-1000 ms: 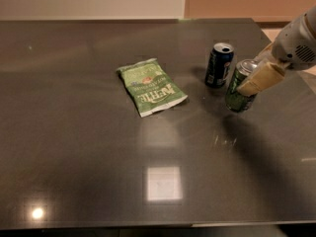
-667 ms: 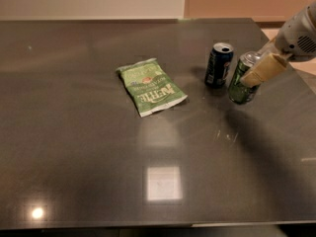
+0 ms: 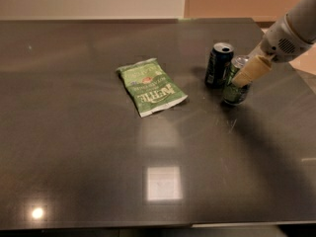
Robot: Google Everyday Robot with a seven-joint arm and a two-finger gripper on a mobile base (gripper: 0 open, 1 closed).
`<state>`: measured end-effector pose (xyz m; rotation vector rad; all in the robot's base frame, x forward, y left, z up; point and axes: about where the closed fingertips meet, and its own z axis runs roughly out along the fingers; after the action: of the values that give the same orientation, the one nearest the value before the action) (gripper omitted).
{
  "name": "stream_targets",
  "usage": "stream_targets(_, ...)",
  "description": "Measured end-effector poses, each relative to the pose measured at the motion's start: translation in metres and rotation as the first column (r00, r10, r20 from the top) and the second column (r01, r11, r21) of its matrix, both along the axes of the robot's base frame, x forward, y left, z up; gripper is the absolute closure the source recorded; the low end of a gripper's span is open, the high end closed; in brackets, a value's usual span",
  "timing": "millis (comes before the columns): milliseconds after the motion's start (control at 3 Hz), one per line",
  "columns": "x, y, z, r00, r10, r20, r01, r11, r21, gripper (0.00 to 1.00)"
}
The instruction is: Move green can near pepsi can
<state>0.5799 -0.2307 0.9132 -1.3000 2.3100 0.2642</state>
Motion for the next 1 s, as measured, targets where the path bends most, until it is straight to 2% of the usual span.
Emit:
stream_targets(333, 0.0082, -0.0002, -0.0065, 1.0, -0.004, 0.003, 0.004, 1.0, -0.008, 0.81)
stream_targets(1000, 0.015, -0.0044, -0.012, 0.9989, -0.031, 0.036, 0.032, 0.999, -0.026, 0.35)
